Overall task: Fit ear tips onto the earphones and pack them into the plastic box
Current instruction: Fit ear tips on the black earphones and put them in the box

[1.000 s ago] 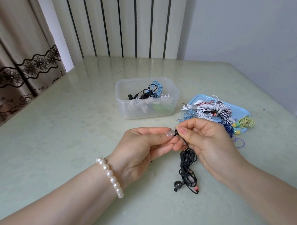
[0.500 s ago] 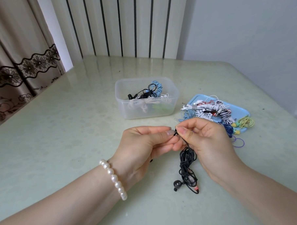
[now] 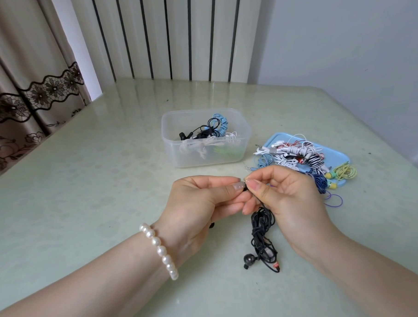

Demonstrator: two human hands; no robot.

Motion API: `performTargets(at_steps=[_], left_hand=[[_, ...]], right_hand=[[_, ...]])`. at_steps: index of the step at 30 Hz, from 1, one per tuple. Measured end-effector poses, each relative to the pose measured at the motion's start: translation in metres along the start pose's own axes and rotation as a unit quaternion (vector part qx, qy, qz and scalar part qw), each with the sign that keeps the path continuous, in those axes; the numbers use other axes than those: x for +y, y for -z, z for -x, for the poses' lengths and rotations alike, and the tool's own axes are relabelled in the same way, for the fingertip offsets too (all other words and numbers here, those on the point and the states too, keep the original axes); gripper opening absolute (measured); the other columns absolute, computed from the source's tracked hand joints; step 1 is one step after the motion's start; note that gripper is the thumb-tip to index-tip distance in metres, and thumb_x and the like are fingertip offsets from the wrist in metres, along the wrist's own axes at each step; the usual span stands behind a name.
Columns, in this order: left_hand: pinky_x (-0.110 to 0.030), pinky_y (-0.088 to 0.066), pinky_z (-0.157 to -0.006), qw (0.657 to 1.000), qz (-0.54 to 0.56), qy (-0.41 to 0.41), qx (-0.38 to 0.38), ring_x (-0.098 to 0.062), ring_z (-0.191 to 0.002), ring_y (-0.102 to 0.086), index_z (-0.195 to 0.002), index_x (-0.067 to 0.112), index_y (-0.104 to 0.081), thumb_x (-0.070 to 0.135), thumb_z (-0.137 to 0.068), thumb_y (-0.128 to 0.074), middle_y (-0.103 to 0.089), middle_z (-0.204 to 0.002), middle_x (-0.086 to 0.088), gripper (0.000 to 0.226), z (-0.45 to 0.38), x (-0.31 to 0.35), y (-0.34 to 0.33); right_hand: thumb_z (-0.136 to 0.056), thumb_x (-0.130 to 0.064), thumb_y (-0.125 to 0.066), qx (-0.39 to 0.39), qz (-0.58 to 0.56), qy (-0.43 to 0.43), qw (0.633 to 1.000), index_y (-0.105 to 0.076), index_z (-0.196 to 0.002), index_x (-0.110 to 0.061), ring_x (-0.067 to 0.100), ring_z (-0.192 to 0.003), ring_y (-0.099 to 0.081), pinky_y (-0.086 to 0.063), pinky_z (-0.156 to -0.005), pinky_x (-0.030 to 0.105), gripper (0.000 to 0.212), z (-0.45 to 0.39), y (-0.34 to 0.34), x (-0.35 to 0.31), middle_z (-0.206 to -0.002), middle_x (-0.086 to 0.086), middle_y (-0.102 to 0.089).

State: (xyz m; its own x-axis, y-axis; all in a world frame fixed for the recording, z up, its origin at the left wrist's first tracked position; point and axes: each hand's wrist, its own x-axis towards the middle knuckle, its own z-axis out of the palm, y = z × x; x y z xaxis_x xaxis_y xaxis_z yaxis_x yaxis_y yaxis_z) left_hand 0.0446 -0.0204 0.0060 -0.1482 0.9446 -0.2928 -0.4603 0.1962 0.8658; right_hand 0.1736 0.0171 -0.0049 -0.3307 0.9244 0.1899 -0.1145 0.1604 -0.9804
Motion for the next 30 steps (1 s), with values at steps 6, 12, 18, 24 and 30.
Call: performTargets(at_steps=[6,12,18,24,30], left_hand=[[-0.021,-0.057,-0.056,1.0,-0.012,-0.02,-0.002,-0.018,-0.058,-0.069,-0.079,-0.007,-0.068,-0.003,-0.069,-0.067,-0.07,-0.068,-0.018,0.011,0.0017,-0.0021,-0.0013],[-0.02,-0.057,-0.057,1.0,-0.02,-0.022,-0.006,-0.016,-0.058,-0.068,-0.071,-0.003,-0.07,-0.002,-0.071,-0.067,-0.07,-0.065,-0.017,0.003,0.0027,-0.0011,-0.0032],[-0.022,-0.058,-0.061,0.999,-0.014,-0.032,-0.002,-0.018,-0.062,-0.069,-0.074,-0.003,-0.07,-0.002,-0.071,-0.067,-0.071,-0.069,-0.018,0.004,0.0039,-0.0036,-0.004],[-0.024,-0.057,-0.066,0.999,-0.002,-0.052,-0.003,-0.019,-0.066,-0.07,-0.084,-0.004,-0.068,-0.002,-0.078,-0.062,-0.071,-0.074,-0.02,0.009,0.0069,-0.003,-0.0066],[-0.025,-0.058,-0.065,0.999,0.009,-0.032,-0.014,-0.025,-0.067,-0.071,-0.091,-0.008,-0.066,-0.003,-0.079,-0.06,-0.07,-0.079,-0.024,0.014,0.0079,-0.0021,-0.0045]], right_hand=[[-0.083,0.007,-0.055,0.016,0.014,0.028,0.999,-0.058,-0.075,-0.002,0.012,-0.039,-0.056,-0.047,-0.048,0.017,0.013,0.002,-0.0009,-0.0001,-0.047,0.005,-0.061],[-0.084,0.006,-0.054,0.02,-0.028,0.004,0.999,-0.059,-0.074,-0.004,0.012,-0.04,-0.054,-0.046,-0.048,0.018,0.015,0.0008,-0.001,0.0025,-0.048,0.004,-0.06],[-0.084,0.006,-0.056,0.036,0.017,0.043,0.998,-0.059,-0.075,-0.004,0.01,-0.039,-0.054,-0.046,-0.051,0.015,0.013,0.0033,-0.0033,0.0033,-0.044,0.001,-0.059],[-0.082,0.005,-0.06,0.061,0.069,0.084,0.992,-0.061,-0.073,-0.008,0.013,-0.041,-0.057,-0.049,-0.052,0.019,0.016,0.0026,-0.0027,0.0026,-0.048,0.002,-0.063],[-0.078,-0.002,-0.066,0.062,0.126,0.127,0.982,-0.063,-0.076,-0.01,0.015,-0.05,-0.065,-0.054,-0.057,0.026,0.009,0.0034,0.0008,0.0077,-0.058,0.005,-0.068]])
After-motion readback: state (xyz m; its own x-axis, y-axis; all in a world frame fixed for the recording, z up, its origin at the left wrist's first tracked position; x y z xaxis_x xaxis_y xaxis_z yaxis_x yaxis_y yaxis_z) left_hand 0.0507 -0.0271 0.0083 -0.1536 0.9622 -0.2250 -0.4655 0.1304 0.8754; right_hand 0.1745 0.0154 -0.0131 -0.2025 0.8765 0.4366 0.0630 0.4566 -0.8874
